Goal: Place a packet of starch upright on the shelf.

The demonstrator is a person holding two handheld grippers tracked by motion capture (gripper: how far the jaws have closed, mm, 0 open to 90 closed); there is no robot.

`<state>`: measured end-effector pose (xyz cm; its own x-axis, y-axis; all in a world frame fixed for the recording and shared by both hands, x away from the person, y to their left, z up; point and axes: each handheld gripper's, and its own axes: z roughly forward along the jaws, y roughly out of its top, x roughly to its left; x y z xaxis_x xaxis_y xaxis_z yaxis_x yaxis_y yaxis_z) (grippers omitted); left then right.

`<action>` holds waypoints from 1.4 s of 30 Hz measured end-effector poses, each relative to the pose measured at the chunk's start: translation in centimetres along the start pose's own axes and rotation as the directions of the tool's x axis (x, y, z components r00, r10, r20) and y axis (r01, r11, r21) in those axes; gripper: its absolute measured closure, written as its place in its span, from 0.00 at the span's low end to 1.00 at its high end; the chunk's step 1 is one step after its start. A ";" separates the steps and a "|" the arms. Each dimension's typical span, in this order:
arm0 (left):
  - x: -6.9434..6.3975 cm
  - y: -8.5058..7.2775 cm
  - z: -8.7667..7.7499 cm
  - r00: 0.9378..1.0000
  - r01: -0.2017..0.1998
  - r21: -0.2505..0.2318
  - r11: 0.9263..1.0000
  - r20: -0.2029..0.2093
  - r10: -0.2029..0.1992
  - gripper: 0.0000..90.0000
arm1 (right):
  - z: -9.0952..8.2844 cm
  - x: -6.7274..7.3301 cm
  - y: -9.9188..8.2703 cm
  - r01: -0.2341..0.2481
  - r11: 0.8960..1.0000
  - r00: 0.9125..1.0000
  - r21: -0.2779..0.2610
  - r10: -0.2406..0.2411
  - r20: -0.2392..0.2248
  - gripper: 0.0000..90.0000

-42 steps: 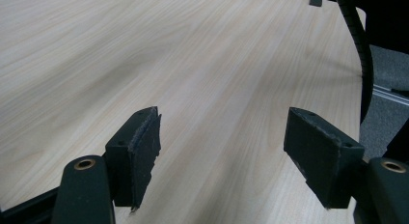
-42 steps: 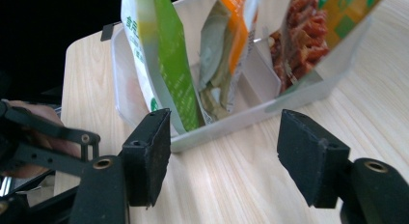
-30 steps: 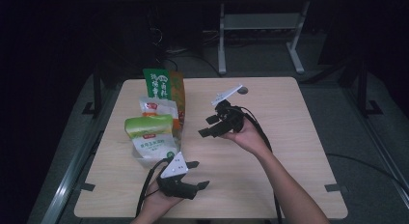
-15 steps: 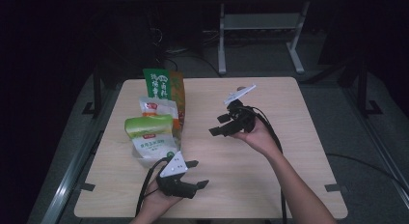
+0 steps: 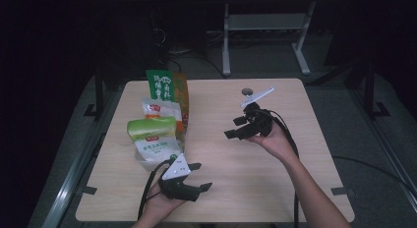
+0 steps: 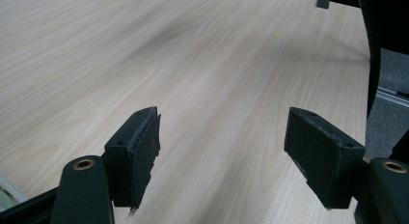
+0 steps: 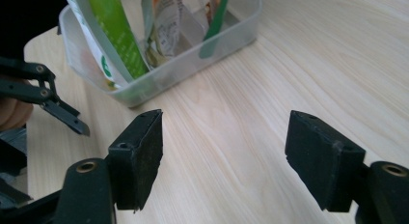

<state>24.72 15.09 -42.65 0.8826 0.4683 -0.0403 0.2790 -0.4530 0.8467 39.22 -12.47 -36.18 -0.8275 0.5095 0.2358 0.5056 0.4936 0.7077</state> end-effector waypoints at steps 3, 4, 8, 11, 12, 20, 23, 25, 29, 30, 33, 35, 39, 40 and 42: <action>0.0 0.0 0.0 1.000 0.010 0.004 1.000 0.002 -0.010 0.31 | -0.5 -0.3 -0.6 -0.010 1.000 1.000 -0.004 0.010 0.005 0.32; 0.0 0.0 0.0 1.000 0.010 0.003 1.000 0.003 -0.010 0.31 | -0.6 -0.3 -0.8 -0.016 1.000 1.000 -0.008 0.016 0.008 0.32; 0.1 0.0 0.0 1.000 0.006 0.007 1.000 0.003 -0.006 0.31 | -1.2 -0.7 -1.4 -0.037 0.999 0.999 0.001 0.037 0.017 0.31; 0.1 0.0 -0.1 1.000 0.002 0.005 1.000 0.003 -0.002 0.31 | -1.6 -0.7 -1.9 -0.037 0.999 0.999 -0.007 0.037 0.027 0.31; 0.1 0.1 -0.1 1.000 0.001 0.006 1.000 0.003 -0.001 0.31 | -1.7 -0.8 -2.0 -0.039 0.999 0.999 -0.006 0.039 0.027 0.31; 0.2 0.0 -0.1 1.000 0.006 0.006 1.000 0.004 -0.006 0.31 | -2.7 -1.3 -3.9 -0.070 0.998 0.996 -0.011 0.070 0.049 0.30; 0.2 0.0 -0.1 1.000 0.015 -0.002 1.000 0.003 -0.015 0.31 | -2.9 -1.3 -4.6 -0.080 0.997 0.995 -0.007 0.080 0.052 0.30; 0.3 0.0 -0.1 1.000 0.012 0.003 1.000 0.004 -0.012 0.31 | -3.0 -1.4 -5.0 -0.089 0.996 0.995 -0.007 0.090 0.053 0.30; 0.3 0.0 -0.1 1.000 0.013 0.003 1.000 0.003 -0.013 0.31 | -3.3 -1.7 -5.9 -0.097 0.995 0.993 -0.008 0.098 0.061 0.30; 0.3 0.0 -0.1 1.000 0.012 0.003 1.000 0.002 -0.012 0.31 | -3.4 -1.7 -6.1 -0.104 0.995 0.993 -0.011 0.104 0.062 0.30; 0.3 -0.1 -0.1 1.000 0.014 0.002 1.000 0.001 -0.014 0.31 | -3.7 -1.8 -6.8 -0.114 0.993 0.991 -0.012 0.115 0.066 0.30; 0.3 -0.1 -0.1 1.000 0.015 0.002 1.000 0.000 -0.015 0.31 | -3.9 -1.8 -7.3 -0.119 0.993 0.990 -0.014 0.120 0.069 0.30; 0.4 -0.1 -0.1 1.000 0.015 0.005 1.000 -0.003 -0.015 0.31 | -4.4 -1.9 -8.3 -0.137 0.990 0.988 -0.020 0.138 0.073 0.30; 0.4 -0.1 -0.1 1.000 0.014 0.006 1.000 -0.005 -0.014 0.31 | -4.5 -2.0 -8.5 -0.134 0.991 0.988 -0.021 0.135 0.075 0.30; 0.4 -0.1 -0.1 1.000 0.013 0.006 1.000 -0.005 -0.013 0.31 | -4.6 -2.1 -9.0 -0.145 0.989 0.986 -0.021 0.147 0.077 0.30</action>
<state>24.99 15.39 -42.73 0.8771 0.4777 -0.0486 0.2925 -0.4512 0.8431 35.25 -21.21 -39.93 -0.7233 0.6289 0.2853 0.6152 0.3992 0.6798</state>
